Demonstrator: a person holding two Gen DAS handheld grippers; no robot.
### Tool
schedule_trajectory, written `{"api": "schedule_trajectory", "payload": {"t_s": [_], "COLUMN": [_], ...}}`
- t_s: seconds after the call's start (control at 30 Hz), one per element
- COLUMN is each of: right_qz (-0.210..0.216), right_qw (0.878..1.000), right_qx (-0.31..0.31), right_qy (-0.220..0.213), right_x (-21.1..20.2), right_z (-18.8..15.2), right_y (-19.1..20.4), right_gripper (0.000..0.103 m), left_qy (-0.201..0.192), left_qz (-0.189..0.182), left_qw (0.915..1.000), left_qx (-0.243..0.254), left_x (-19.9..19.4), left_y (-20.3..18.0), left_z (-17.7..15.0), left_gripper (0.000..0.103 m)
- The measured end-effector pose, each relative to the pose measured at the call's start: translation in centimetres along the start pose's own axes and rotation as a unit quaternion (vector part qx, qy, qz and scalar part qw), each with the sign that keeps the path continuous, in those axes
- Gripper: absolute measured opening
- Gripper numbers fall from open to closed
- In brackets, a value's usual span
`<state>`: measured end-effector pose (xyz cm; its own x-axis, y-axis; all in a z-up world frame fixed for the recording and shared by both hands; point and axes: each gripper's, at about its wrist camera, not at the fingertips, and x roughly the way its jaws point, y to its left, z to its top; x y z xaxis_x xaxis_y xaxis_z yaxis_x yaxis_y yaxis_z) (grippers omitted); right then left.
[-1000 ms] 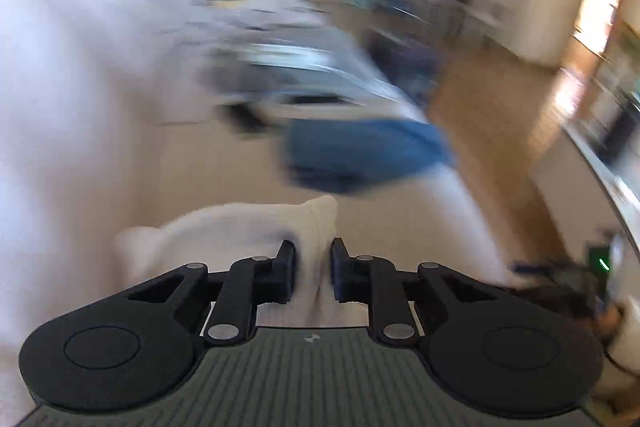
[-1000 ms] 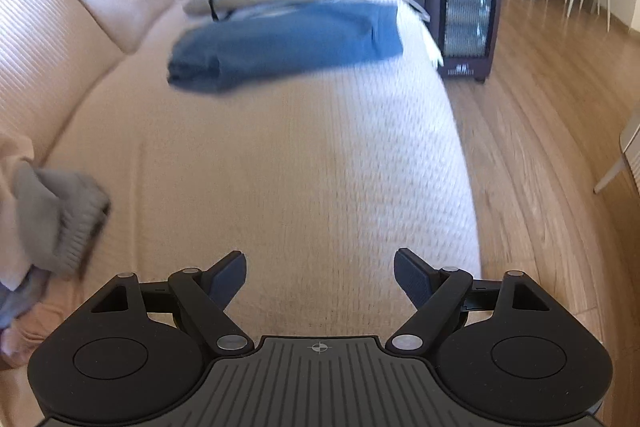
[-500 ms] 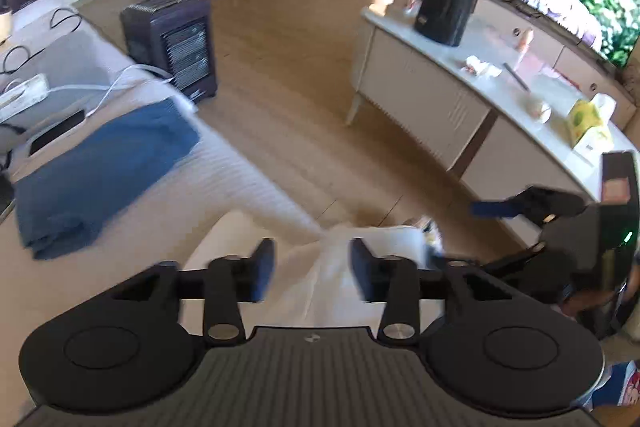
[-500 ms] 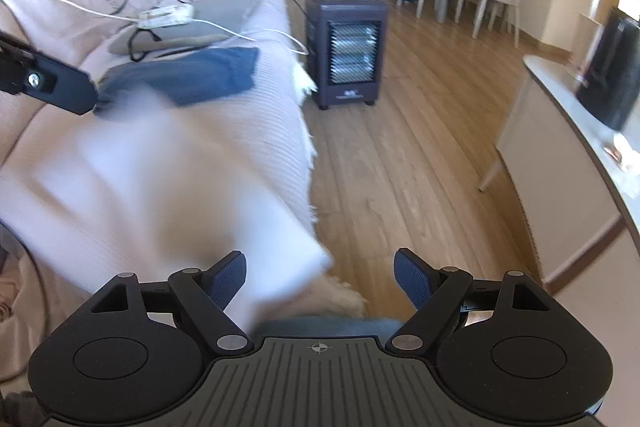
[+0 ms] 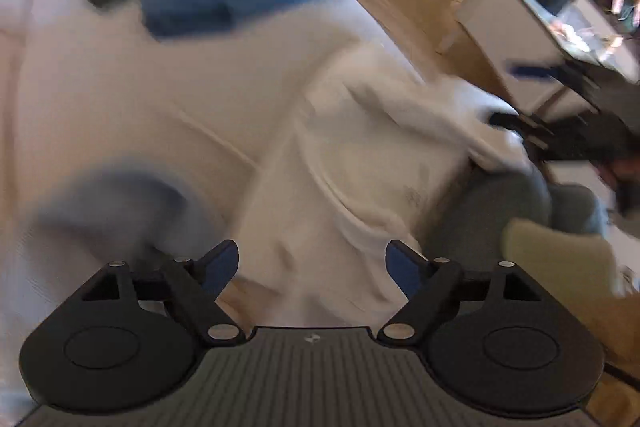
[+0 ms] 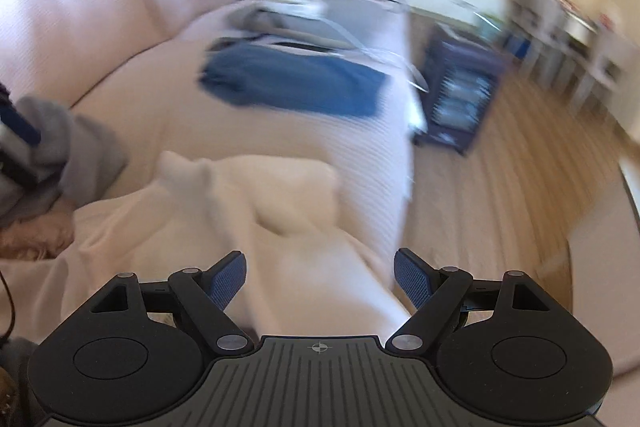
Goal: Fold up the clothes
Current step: 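Grasp the white sweatshirt with the left tool and lift it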
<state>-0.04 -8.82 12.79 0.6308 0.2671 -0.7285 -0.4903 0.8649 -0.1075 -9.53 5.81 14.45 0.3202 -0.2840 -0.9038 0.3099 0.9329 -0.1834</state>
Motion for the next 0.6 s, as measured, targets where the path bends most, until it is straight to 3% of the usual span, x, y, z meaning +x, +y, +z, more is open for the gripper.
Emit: {"api": "schedule_trajectory", "payload": {"t_s": [0.13, 0.27, 0.33, 0.53, 0.57, 0.6], "right_qz": [0.029, 0.041, 0.047, 0.051, 0.047, 0.043], "right_qw": [0.998, 0.995, 0.994, 0.995, 0.995, 0.995], "right_qx": [-0.059, -0.089, -0.093, -0.065, -0.064, -0.062], "right_qy": [0.018, 0.034, 0.04, 0.053, 0.058, 0.063], "right_x": [3.5, 5.9, 6.6, 8.2, 8.6, 9.0], "right_z": [2.3, 3.2, 3.2, 2.5, 2.4, 2.4], "right_y": [2.6, 4.0, 4.4, 4.2, 4.2, 4.1], "right_gripper": [0.083, 0.082, 0.079, 0.051, 0.046, 0.035], "left_qy": [0.006, 0.002, 0.002, 0.023, 0.02, 0.019], "left_qz": [-0.048, -0.031, -0.016, -0.024, -0.029, -0.035], "left_qw": [0.9988, 0.9995, 0.9999, 0.9993, 0.9992, 0.9989], "left_qx": [-0.007, 0.001, 0.006, -0.018, -0.021, -0.024], "left_x": [3.6, 6.4, 7.2, 10.0, 9.9, 9.8], "left_y": [-1.9, -3.6, -4.3, -3.9, -3.8, -3.5], "left_z": [-1.3, -0.9, -0.7, -0.7, -0.8, -0.8], "left_gripper": [0.08, 0.074, 0.064, 0.044, 0.038, 0.027]}}
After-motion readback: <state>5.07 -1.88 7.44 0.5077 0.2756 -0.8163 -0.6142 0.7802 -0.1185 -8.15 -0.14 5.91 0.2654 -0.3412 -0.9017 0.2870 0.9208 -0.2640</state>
